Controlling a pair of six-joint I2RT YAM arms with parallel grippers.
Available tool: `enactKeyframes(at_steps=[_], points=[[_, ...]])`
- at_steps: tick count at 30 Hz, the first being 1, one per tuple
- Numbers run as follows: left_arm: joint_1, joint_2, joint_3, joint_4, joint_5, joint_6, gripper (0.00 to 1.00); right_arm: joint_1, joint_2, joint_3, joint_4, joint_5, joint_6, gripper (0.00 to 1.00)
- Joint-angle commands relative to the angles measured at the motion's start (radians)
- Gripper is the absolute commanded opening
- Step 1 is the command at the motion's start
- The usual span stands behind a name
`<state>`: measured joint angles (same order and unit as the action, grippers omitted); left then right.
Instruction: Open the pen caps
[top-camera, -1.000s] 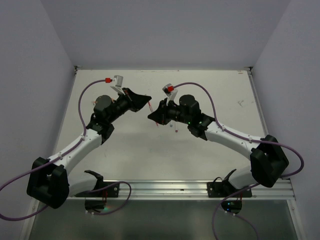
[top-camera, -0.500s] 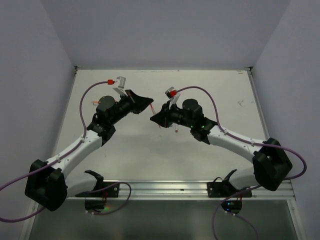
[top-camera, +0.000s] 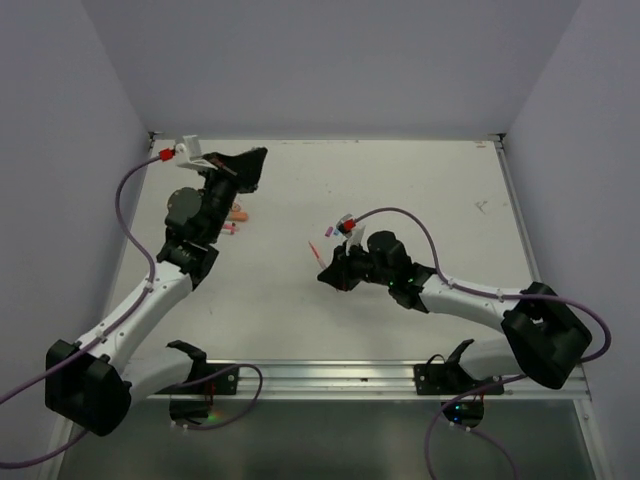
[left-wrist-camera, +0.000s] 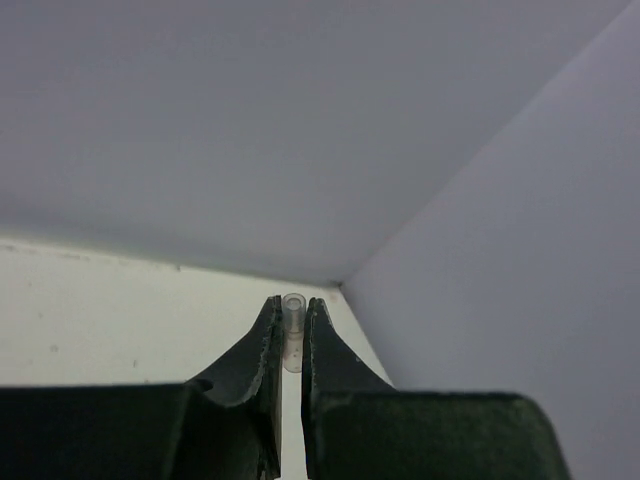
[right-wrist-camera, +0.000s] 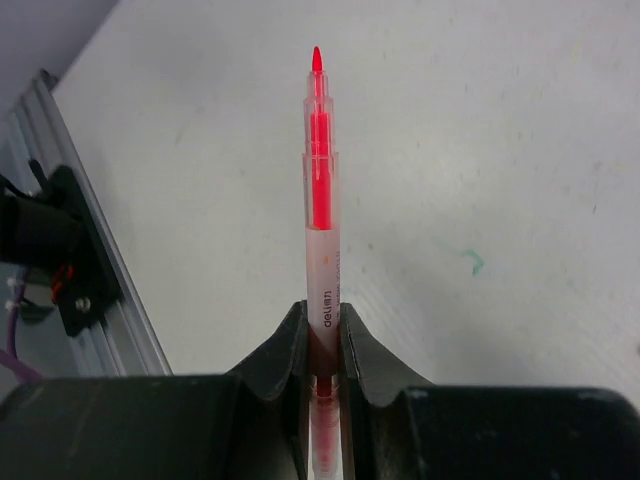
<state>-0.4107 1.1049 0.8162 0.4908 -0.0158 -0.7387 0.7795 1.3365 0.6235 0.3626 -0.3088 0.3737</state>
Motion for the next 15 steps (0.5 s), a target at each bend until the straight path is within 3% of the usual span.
enactKeyframes(at_steps=[1, 5, 7, 15], points=[[0.004, -0.059, 0.052, 0.201, -0.226, 0.041, 0.00, 0.014, 0.000, -0.025, -0.057, -0.012, -0.013, 0.00], [0.004, -0.037, 0.110, 0.135, -0.202, 0.085, 0.00, 0.014, -0.029, -0.042, -0.066, 0.026, 0.014, 0.00], [0.004, 0.007, 0.159, 0.000, -0.141, 0.126, 0.00, 0.010, -0.066, -0.042, -0.089, 0.075, 0.037, 0.00], [0.004, 0.239, 0.314, -0.372, 0.121, 0.203, 0.01, -0.081, -0.100, 0.113, -0.431, 0.373, 0.079, 0.00]])
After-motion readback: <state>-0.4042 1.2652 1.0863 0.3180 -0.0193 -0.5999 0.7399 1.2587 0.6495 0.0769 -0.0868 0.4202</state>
